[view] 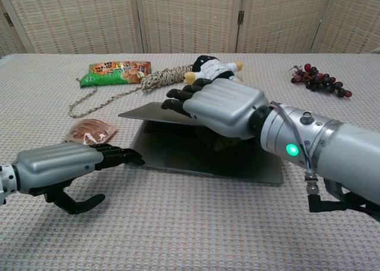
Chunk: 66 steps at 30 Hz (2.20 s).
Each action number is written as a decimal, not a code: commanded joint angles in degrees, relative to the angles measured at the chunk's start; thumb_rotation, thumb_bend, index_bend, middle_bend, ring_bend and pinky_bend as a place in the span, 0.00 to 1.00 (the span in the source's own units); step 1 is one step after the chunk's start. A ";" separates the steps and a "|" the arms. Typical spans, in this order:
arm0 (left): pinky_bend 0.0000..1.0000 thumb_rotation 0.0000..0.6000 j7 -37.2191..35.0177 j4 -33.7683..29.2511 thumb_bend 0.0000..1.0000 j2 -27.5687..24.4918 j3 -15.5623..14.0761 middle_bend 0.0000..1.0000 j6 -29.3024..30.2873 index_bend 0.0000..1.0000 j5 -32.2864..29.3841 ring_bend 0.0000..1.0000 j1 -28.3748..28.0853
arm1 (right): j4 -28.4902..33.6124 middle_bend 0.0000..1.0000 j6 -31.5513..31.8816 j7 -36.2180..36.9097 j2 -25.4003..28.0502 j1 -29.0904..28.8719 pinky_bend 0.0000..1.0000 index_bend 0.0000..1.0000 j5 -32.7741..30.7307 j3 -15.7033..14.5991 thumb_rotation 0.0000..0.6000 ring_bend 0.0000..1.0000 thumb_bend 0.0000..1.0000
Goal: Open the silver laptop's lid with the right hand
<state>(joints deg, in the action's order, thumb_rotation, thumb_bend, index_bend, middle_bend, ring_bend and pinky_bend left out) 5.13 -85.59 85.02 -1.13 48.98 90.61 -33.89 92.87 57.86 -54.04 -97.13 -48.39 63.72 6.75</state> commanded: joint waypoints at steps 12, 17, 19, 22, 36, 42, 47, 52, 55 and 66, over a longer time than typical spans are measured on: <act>0.00 1.00 4.41 0.24 0.61 1.66 -0.13 0.05 -1.54 0.01 -3.99 0.00 -1.57 | -1.66 0.00 2.13 -0.14 -1.70 -0.60 0.00 0.00 -0.29 0.23 1.00 0.00 0.69; 0.00 1.00 5.30 0.06 0.61 1.83 -0.29 0.05 -1.70 0.01 -4.92 0.00 -1.90 | -2.75 0.00 2.21 -0.08 -2.52 -0.97 0.00 0.00 -1.10 0.69 1.00 0.00 0.65; 0.00 1.00 5.53 0.15 0.61 1.96 -0.34 0.05 -1.80 0.01 -5.31 0.00 -2.05 | -3.32 0.00 2.28 -0.13 -2.93 -1.15 0.00 0.00 -1.47 0.91 1.00 0.00 0.62; 0.00 1.00 5.62 0.23 0.61 2.10 -0.38 0.05 -1.86 0.01 -5.71 0.00 -2.29 | -4.06 0.00 2.49 -0.27 -3.32 -1.36 0.00 0.00 -1.80 1.12 1.00 0.00 0.60; 0.00 1.00 6.58 0.64 0.61 2.65 -0.49 0.05 -2.47 0.01 -7.71 0.00 -3.35 | -8.39 0.00 3.66 -2.36 -5.77 -2.41 0.00 0.00 -4.17 2.41 1.00 0.00 0.60; 0.00 1.00 6.75 0.52 0.61 2.62 -0.50 0.05 -2.37 0.01 -8.18 0.00 -3.56 | -7.96 0.00 4.49 -1.47 -5.00 -2.37 0.00 0.00 -4.22 3.37 1.00 0.00 0.60; 0.00 1.00 6.85 0.63 0.61 2.68 -0.52 0.05 -2.52 0.01 -8.60 0.00 -3.88 | -5.44 0.00 5.27 -0.99 -2.50 -2.27 0.00 0.00 -4.34 4.49 1.00 0.00 0.60; 0.00 1.00 7.15 0.46 0.61 2.65 -0.70 0.05 -2.66 0.01 -8.93 0.00 -4.14 | -3.44 0.00 5.84 -0.81 0.10 -2.67 0.00 0.00 -5.22 6.40 1.00 0.00 0.60; 0.00 1.00 7.37 0.32 0.61 2.67 -0.80 0.05 -2.50 0.01 -9.03 0.00 -4.18 | -2.60 0.00 6.11 -0.44 1.70 -2.95 0.00 0.00 -6.19 7.84 1.00 0.00 0.60; 0.00 1.00 8.36 -0.30 0.61 2.64 -0.98 0.05 -2.15 0.01 -9.61 0.00 -4.41 | -6.26 0.00 2.44 1.32 5.93 -6.07 0.00 0.00 -13.65 12.68 1.00 0.00 0.60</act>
<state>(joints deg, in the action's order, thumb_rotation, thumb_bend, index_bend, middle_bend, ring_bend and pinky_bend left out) 13.48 -85.88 87.66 -2.10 46.83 81.01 -38.29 87.25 60.90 -53.13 -91.65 -53.93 50.73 18.90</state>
